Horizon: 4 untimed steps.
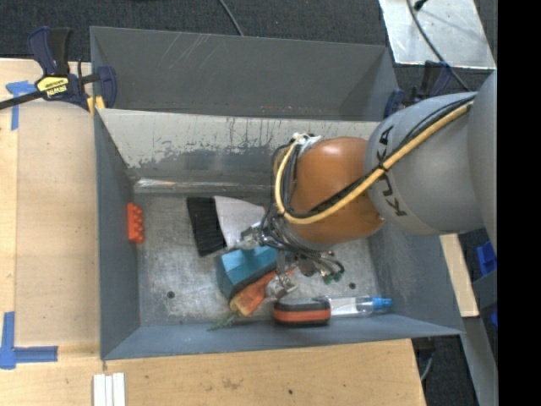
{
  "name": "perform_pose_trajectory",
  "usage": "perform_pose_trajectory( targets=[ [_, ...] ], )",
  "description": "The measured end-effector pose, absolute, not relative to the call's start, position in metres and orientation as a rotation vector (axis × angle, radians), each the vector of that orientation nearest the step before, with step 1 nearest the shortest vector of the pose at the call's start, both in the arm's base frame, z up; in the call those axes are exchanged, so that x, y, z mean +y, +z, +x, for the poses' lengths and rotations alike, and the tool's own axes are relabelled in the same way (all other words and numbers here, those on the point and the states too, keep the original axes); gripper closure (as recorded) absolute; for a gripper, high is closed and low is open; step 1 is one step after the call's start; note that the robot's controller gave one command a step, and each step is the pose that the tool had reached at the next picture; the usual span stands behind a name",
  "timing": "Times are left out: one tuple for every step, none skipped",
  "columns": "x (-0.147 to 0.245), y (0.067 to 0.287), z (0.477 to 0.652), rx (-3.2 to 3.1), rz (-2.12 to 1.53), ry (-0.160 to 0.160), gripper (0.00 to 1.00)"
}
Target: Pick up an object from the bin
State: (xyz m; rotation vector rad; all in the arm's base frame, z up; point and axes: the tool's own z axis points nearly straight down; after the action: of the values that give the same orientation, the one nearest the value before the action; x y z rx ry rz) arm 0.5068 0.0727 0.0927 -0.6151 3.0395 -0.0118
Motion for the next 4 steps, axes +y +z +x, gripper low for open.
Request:
perform_pose_trajectory(
  targets=[
    [0.072, 0.096, 0.507, 3.047, -0.61, -0.008, 1.0],
    [0.07, 0.101, 0.507, 3.063, -0.614, -0.01, 1.0],
    [0.07, 0.113, 0.504, 3.081, -0.614, -0.007, 1.0],
    [0.071, 0.133, 0.502, 3.085, -0.615, -0.003, 1.0]
  ],
)
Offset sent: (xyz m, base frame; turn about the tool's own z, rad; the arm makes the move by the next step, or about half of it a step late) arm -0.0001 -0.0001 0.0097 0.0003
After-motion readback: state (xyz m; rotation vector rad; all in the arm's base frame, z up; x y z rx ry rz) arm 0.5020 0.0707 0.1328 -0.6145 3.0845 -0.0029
